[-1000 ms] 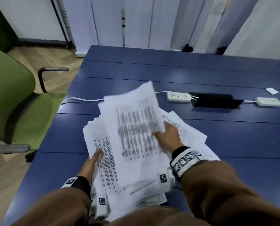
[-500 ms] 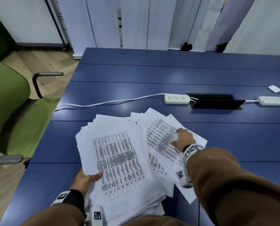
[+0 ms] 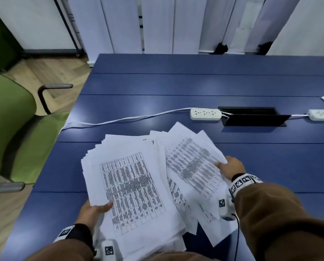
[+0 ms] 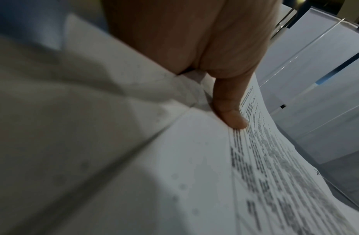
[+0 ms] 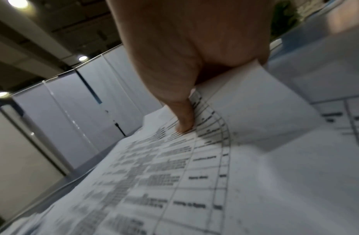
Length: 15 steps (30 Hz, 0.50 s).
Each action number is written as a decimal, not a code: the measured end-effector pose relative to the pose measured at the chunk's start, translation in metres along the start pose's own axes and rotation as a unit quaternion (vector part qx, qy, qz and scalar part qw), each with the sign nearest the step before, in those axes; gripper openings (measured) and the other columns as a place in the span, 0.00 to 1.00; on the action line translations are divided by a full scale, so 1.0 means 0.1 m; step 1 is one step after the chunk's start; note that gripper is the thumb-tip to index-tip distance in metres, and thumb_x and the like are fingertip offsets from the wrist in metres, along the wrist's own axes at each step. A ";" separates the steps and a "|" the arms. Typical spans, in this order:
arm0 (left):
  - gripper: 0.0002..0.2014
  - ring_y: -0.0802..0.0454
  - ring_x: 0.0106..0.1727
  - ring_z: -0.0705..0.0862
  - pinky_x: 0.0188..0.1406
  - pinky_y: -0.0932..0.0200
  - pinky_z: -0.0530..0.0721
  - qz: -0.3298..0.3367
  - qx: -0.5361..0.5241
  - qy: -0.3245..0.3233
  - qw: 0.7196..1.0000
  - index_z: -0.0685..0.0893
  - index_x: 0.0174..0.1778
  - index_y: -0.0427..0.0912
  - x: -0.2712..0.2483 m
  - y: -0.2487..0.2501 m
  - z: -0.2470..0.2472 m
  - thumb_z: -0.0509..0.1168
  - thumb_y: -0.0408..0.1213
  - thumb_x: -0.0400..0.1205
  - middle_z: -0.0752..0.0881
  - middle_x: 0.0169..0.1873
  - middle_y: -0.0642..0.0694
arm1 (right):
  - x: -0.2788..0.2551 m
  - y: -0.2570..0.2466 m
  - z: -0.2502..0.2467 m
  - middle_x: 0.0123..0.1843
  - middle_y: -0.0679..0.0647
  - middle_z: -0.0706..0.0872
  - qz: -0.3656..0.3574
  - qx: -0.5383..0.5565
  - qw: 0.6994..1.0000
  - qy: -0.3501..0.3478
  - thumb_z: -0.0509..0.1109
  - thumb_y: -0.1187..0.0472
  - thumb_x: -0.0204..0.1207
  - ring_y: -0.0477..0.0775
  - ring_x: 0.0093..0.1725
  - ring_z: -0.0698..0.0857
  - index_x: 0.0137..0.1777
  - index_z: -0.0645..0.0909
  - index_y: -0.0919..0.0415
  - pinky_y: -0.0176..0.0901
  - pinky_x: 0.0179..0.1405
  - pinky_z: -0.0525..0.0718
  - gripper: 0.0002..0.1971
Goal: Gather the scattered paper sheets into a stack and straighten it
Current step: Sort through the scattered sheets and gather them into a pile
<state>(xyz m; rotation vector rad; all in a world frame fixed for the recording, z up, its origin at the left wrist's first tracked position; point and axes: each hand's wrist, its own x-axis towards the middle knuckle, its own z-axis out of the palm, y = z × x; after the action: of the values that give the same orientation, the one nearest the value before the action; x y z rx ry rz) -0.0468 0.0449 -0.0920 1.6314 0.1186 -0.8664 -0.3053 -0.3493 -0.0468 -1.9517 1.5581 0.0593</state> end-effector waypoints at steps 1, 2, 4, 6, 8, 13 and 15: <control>0.28 0.40 0.59 0.84 0.68 0.48 0.73 -0.001 -0.006 0.004 1.000 0.77 0.69 0.29 0.00 0.00 -0.01 0.73 0.17 0.71 0.86 0.60 0.34 | -0.03 0.03 0.00 0.51 0.62 0.88 0.019 0.020 0.999 0.033 0.70 0.52 0.78 0.59 0.45 0.81 0.53 0.82 0.60 0.45 0.45 0.77 0.12; 0.29 0.40 0.60 0.83 0.68 0.48 0.73 -0.004 -0.015 0.008 1.000 0.76 0.70 0.29 0.01 -0.02 -0.02 0.72 0.18 0.72 0.85 0.62 0.34 | -0.05 0.06 0.00 0.52 0.64 0.88 0.040 0.034 0.997 0.055 0.69 0.54 0.79 0.61 0.44 0.80 0.55 0.83 0.62 0.45 0.44 0.77 0.13; 0.29 0.42 0.62 0.81 0.70 0.48 0.70 -0.007 -0.029 0.021 0.999 0.74 0.73 0.30 0.01 -0.02 -0.04 0.72 0.21 0.74 0.83 0.65 0.36 | -0.14 0.10 0.01 0.55 0.67 0.87 0.077 0.067 0.992 0.068 0.70 0.57 0.78 0.66 0.49 0.83 0.57 0.83 0.66 0.47 0.47 0.78 0.14; 0.29 0.44 0.63 0.79 0.69 0.50 0.68 -0.012 -0.046 0.030 0.998 0.73 0.74 0.31 0.02 -0.01 -0.08 0.72 0.23 0.75 0.82 0.65 0.39 | -0.24 0.07 0.05 0.54 0.67 0.88 0.094 0.087 0.990 0.059 0.72 0.59 0.76 0.66 0.49 0.84 0.55 0.85 0.68 0.47 0.46 0.80 0.13; 0.30 0.42 0.67 0.77 0.69 0.49 0.66 -0.015 -0.053 0.036 0.998 0.72 0.75 0.31 0.03 0.00 -0.10 0.72 0.24 0.76 0.81 0.65 0.40 | -0.37 -0.02 0.16 0.51 0.66 0.89 0.090 0.103 0.989 0.048 0.73 0.59 0.74 0.63 0.45 0.83 0.52 0.86 0.68 0.45 0.42 0.80 0.12; 0.30 0.42 0.64 0.80 0.69 0.49 0.70 -0.011 -0.027 0.011 1.000 0.74 0.74 0.31 0.06 0.02 -0.09 0.73 0.23 0.75 0.82 0.66 0.37 | -0.73 -0.50 0.59 0.63 0.65 0.79 0.077 0.109 0.989 0.056 0.78 0.58 0.68 0.68 0.60 0.81 0.62 0.76 0.68 0.53 0.55 0.82 0.26; 0.29 0.41 0.63 0.81 0.68 0.49 0.72 -0.010 -0.026 0.007 1.000 0.75 0.72 0.32 0.07 0.01 -0.11 0.74 0.22 0.74 0.83 0.65 0.36 | -0.76 -0.65 0.68 0.65 0.66 0.76 0.108 0.169 0.978 0.059 0.83 0.57 0.63 0.69 0.62 0.80 0.65 0.70 0.70 0.55 0.56 0.80 0.35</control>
<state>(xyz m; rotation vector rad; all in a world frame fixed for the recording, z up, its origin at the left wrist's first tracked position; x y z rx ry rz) -0.0367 0.0514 -0.0953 1.5900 0.1662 -0.8610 -0.2473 -0.2440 -0.0415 -1.5412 1.7257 -0.2207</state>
